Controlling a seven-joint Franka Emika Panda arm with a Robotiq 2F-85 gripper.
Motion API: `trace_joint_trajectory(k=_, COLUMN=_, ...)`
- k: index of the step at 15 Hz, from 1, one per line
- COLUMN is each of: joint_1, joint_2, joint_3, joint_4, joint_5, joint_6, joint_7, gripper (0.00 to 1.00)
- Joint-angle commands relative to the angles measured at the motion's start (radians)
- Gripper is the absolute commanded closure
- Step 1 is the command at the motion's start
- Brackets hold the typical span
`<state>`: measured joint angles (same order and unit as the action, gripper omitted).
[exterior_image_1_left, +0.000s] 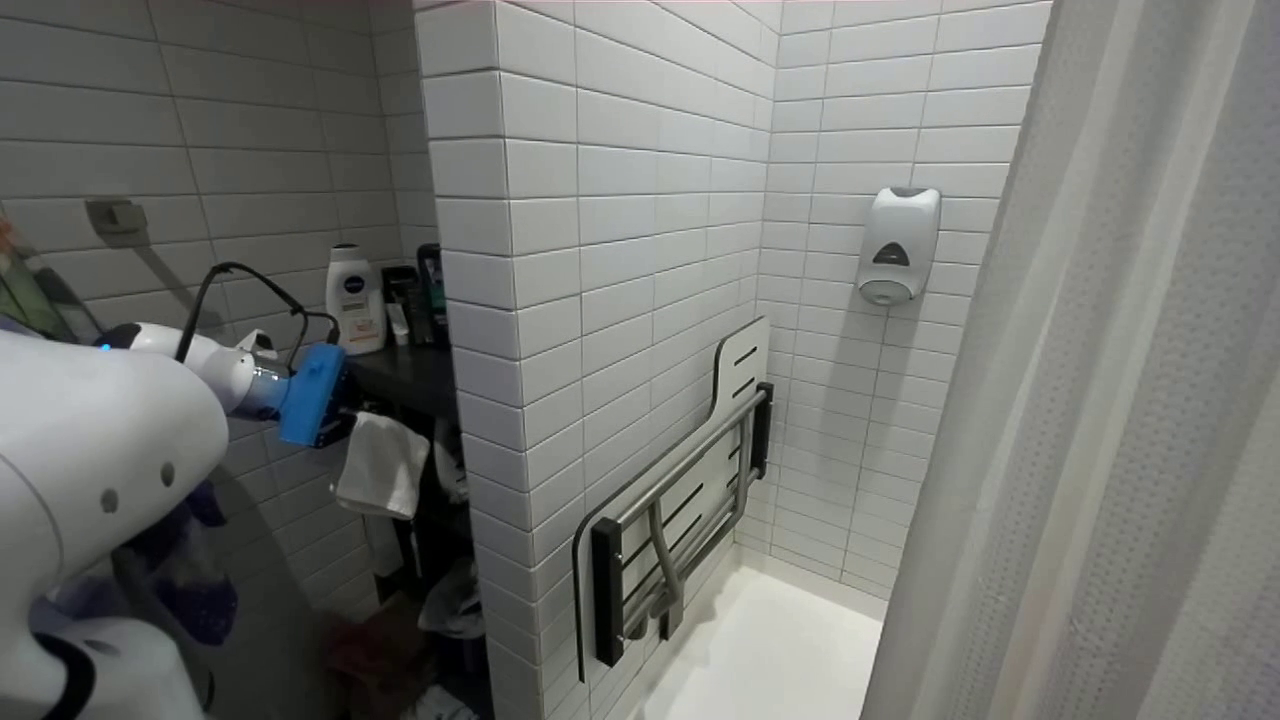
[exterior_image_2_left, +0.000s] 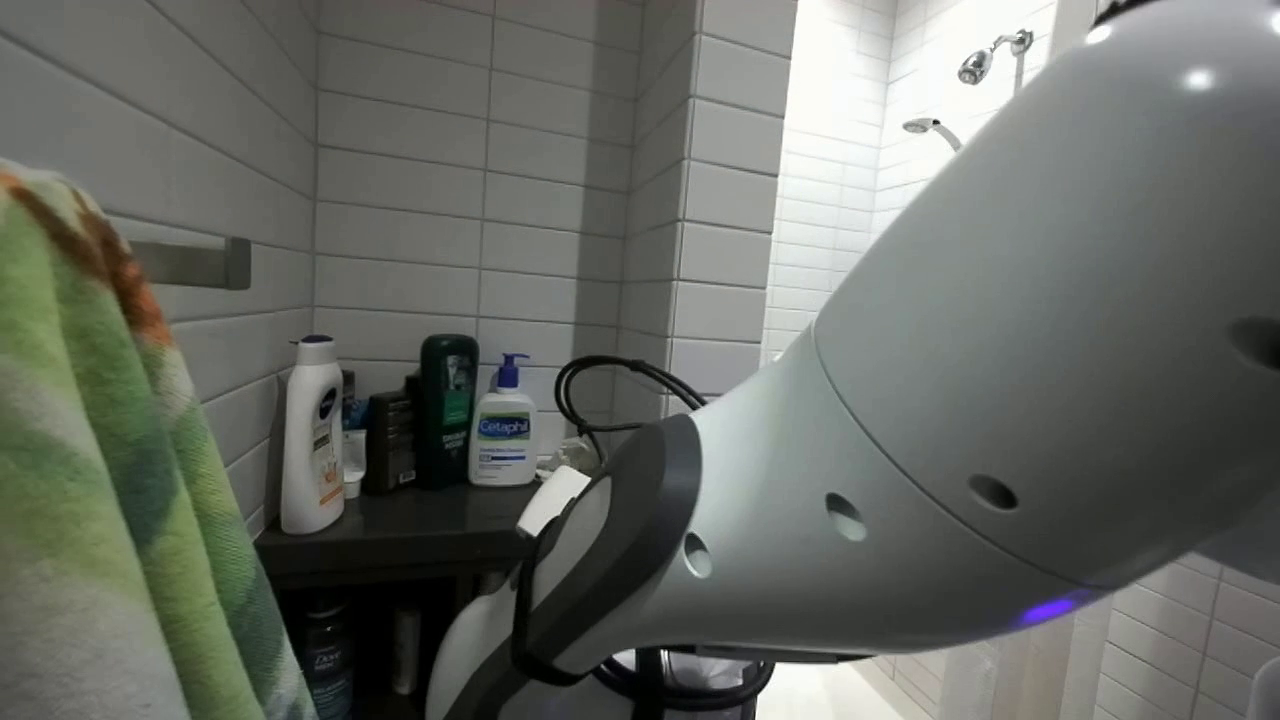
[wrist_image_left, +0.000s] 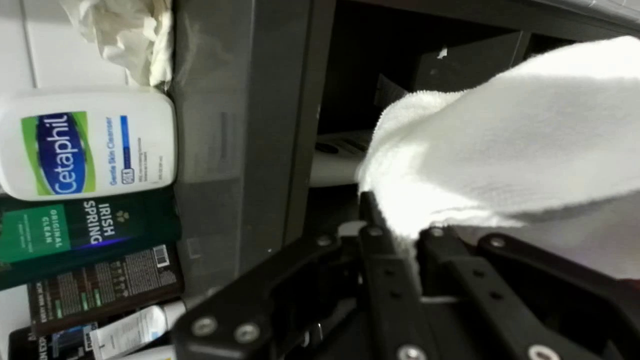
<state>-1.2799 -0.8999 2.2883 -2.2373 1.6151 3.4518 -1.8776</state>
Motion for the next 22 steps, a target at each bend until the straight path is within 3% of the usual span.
trace_joint_trajectory(k=1, joint_1=0.025, joint_2=-0.006, joint_3=0.010, joint_4=-0.003, joint_5=0.015, joint_6=0.010, joint_7=-0.011, gripper=0.98)
trace_joint_trajectory(k=11, joint_1=0.009, joint_2=-0.067, joint_3=0.052, joint_4=0.023, joint_5=0.038, joint_6=0.010, joint_7=-0.006, gripper=0.98)
trace_joint_trajectory(k=22, joint_1=-0.132, joint_2=-0.104, joint_3=0.124, joint_4=0.117, joint_5=0.096, joint_6=0.013, joint_7=-0.035, gripper=0.98)
